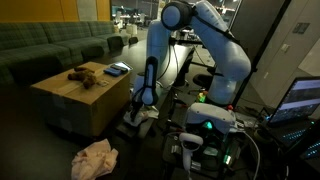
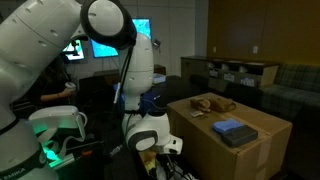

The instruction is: Place the turnip plushie on the table, then the duster on the box, then the left duster on the table, then the blue sponge on the box, then the white towel on the table, then the white cloth on the box, then the small brown object on the table, then the duster on the box, then the moose on the table, and finally, the peach shirt on the box

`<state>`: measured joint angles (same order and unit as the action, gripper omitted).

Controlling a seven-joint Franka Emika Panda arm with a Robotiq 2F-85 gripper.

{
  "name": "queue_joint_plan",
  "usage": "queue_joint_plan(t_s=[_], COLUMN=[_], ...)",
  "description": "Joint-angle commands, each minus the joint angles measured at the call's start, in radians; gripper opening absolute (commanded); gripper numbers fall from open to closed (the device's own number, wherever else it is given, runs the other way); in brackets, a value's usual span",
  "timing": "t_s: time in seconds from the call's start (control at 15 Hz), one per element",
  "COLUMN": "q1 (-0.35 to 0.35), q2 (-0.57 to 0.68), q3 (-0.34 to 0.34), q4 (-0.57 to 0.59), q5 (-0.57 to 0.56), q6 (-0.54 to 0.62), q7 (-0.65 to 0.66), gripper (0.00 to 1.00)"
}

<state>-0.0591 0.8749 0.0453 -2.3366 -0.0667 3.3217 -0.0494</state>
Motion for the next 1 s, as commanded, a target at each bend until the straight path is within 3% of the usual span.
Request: queue_joint_plan(t_s=[0.0,0.2,0.6,0.93], q1=[-0.045,-0.065,-0.129,-0.249], q2=[-0.022,-0.051,-0.191,-0.398], q3=[0.039,0.064,0.137,0.268], q4=[-0.011,-0.027,-0.099,-0.191], q5=[-0.03,-0.034,-0.03,0.011], q6=[-0.027,-0.054,-0.159,-0.342], q7=[-0.023,-0.027,-0.042,-0.094], gripper=[0.19,0.01,0.01,0.01])
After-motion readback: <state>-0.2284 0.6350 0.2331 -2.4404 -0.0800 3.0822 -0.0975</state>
